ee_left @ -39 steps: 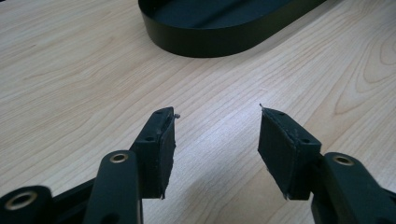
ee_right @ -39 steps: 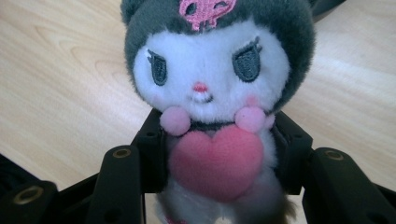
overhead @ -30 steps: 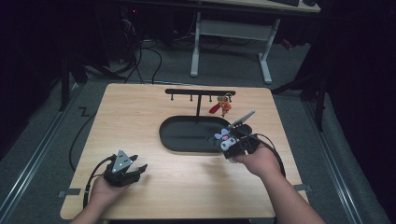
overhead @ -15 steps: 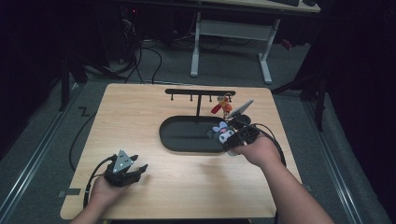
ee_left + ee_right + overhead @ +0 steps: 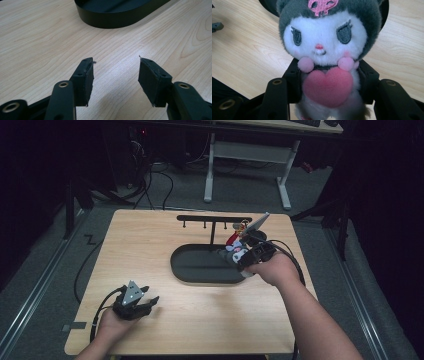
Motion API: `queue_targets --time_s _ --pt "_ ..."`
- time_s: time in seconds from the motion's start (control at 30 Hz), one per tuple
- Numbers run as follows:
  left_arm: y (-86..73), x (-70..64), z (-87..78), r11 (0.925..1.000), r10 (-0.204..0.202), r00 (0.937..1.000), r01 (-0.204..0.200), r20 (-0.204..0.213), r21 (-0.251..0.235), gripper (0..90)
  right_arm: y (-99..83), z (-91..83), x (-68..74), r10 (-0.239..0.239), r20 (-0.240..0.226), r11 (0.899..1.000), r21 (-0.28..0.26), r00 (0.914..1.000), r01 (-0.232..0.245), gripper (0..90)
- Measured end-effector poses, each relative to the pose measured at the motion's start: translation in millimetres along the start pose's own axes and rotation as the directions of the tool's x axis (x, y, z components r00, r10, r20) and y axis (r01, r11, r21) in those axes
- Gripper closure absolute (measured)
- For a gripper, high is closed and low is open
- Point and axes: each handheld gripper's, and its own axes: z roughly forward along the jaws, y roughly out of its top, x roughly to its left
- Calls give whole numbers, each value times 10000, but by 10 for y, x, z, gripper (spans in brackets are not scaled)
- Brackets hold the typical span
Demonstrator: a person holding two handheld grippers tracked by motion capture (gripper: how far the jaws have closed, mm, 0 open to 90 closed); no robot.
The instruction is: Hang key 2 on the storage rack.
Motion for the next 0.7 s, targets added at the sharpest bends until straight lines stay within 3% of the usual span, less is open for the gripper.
queue_targets --time_s 0.23,0.7 --pt "0 10 -10 10000 -8 10000 8 20 -22 460 131 -59 0 181 -67 9998 123 9998 -180 496" --pt "-46 32 -71 10000 -6 9999 7 -134 39 459 409 -306 -8 275 -168 9986 -441 9995 -283 495"
